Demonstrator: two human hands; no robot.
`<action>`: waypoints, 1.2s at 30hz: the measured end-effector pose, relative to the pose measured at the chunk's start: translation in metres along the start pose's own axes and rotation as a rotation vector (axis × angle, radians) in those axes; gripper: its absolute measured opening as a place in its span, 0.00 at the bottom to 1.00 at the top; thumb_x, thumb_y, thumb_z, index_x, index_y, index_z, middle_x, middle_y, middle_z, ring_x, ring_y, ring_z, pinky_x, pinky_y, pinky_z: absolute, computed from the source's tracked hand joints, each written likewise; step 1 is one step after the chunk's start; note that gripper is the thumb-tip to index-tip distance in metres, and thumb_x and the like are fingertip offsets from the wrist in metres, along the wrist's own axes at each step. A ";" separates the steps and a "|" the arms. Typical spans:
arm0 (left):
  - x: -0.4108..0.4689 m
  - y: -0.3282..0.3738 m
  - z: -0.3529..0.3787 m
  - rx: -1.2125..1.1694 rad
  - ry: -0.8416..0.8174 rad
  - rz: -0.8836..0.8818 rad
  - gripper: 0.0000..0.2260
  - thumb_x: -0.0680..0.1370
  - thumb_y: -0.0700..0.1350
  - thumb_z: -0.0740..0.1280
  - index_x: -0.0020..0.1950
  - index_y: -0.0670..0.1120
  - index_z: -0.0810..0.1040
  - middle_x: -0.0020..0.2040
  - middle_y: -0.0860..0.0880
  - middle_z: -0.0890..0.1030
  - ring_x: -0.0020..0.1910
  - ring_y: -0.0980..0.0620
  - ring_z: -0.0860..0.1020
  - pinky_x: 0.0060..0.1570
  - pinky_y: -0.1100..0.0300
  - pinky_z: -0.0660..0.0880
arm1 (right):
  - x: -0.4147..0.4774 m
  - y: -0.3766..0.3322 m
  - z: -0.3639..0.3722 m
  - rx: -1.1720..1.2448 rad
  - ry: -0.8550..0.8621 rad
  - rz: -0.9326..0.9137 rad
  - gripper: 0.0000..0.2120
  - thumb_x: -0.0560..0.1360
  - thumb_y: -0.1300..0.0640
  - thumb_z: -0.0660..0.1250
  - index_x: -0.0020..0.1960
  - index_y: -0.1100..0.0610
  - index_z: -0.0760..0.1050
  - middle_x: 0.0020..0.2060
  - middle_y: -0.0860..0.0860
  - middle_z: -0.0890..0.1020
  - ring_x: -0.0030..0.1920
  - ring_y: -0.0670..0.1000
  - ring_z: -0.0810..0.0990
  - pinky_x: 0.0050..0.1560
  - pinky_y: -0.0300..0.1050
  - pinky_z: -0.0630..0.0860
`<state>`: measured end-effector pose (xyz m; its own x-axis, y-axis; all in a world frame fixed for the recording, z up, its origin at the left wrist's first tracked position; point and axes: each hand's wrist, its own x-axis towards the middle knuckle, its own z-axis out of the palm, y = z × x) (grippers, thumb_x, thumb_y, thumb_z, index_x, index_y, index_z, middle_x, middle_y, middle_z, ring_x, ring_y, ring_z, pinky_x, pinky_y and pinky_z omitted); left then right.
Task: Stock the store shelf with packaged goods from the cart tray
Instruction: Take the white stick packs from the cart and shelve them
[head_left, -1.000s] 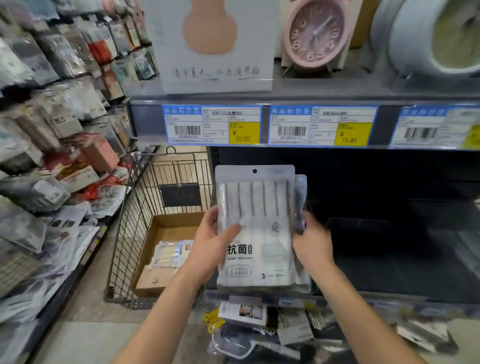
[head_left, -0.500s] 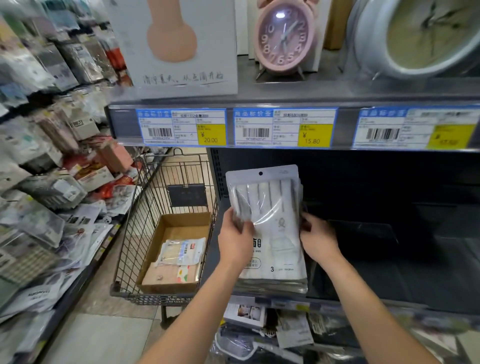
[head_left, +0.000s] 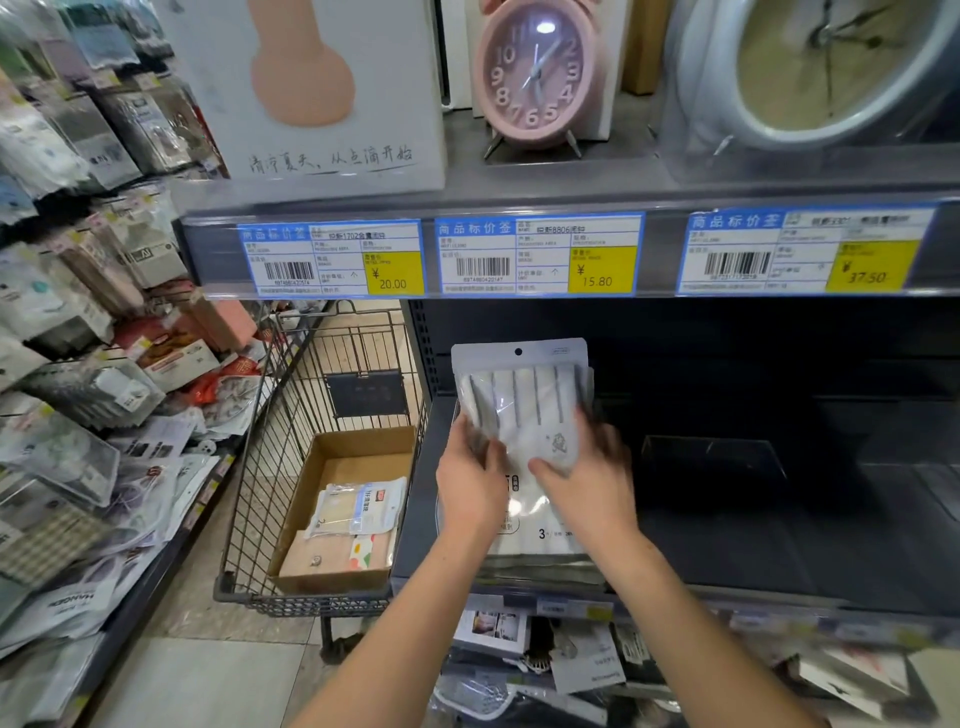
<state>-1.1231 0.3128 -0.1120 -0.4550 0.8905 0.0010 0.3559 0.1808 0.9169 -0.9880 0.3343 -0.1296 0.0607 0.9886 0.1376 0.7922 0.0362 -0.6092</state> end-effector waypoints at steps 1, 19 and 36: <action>0.002 -0.001 0.000 0.007 0.004 0.020 0.23 0.84 0.43 0.66 0.79 0.46 0.68 0.59 0.51 0.76 0.54 0.53 0.78 0.53 0.68 0.74 | 0.000 0.000 0.000 -0.013 0.003 0.015 0.46 0.71 0.41 0.74 0.81 0.49 0.55 0.68 0.57 0.69 0.65 0.61 0.72 0.61 0.52 0.76; 0.011 -0.012 -0.006 0.203 -0.106 0.089 0.28 0.84 0.45 0.66 0.83 0.50 0.61 0.77 0.48 0.68 0.68 0.47 0.75 0.61 0.59 0.71 | 0.013 0.004 -0.021 0.099 -0.150 0.128 0.36 0.76 0.47 0.70 0.80 0.43 0.58 0.65 0.50 0.75 0.60 0.53 0.78 0.55 0.46 0.76; 0.018 -0.023 0.015 0.271 -0.205 0.050 0.23 0.79 0.32 0.61 0.73 0.47 0.68 0.69 0.46 0.70 0.54 0.47 0.75 0.51 0.55 0.73 | 0.029 -0.002 0.009 -0.026 -0.222 0.246 0.33 0.78 0.61 0.63 0.78 0.42 0.55 0.59 0.55 0.76 0.43 0.54 0.80 0.31 0.42 0.73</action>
<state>-1.1272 0.3308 -0.1388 -0.2672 0.9616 -0.0621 0.5902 0.2143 0.7783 -0.9936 0.3644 -0.1315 0.1208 0.9749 -0.1869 0.7857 -0.2090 -0.5823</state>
